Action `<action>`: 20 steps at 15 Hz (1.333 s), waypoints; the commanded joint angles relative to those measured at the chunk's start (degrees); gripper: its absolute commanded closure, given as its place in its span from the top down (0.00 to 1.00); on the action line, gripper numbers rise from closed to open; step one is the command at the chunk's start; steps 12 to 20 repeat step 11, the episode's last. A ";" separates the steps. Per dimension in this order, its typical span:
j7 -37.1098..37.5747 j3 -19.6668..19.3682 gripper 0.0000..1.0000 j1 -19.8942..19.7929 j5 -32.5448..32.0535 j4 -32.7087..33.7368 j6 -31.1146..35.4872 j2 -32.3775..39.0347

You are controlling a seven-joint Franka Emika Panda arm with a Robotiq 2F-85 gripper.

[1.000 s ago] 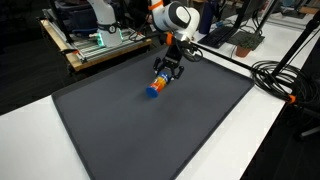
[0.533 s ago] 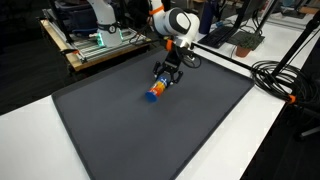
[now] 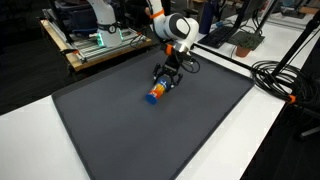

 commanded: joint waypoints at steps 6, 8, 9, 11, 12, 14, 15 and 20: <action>8.70 5.67 1.00 1.84 1.21 -16.55 2.71 -16.78; 11.31 7.32 1.00 2.83 -1.22 -22.05 5.15 -22.55; 10.99 7.90 1.00 3.10 -3.51 -24.16 7.59 -24.78; 9.58 7.26 1.00 3.74 -1.06 -19.43 5.43 -20.15; 9.58 7.26 1.00 3.74 -1.06 -19.43 5.43 -20.15; 9.58 7.26 1.00 3.74 -1.06 -19.43 5.43 -20.15; 9.58 7.26 1.00 3.74 -1.06 -19.43 5.43 -20.15; 9.58 7.26 1.00 3.74 -1.06 -19.43 5.43 -20.15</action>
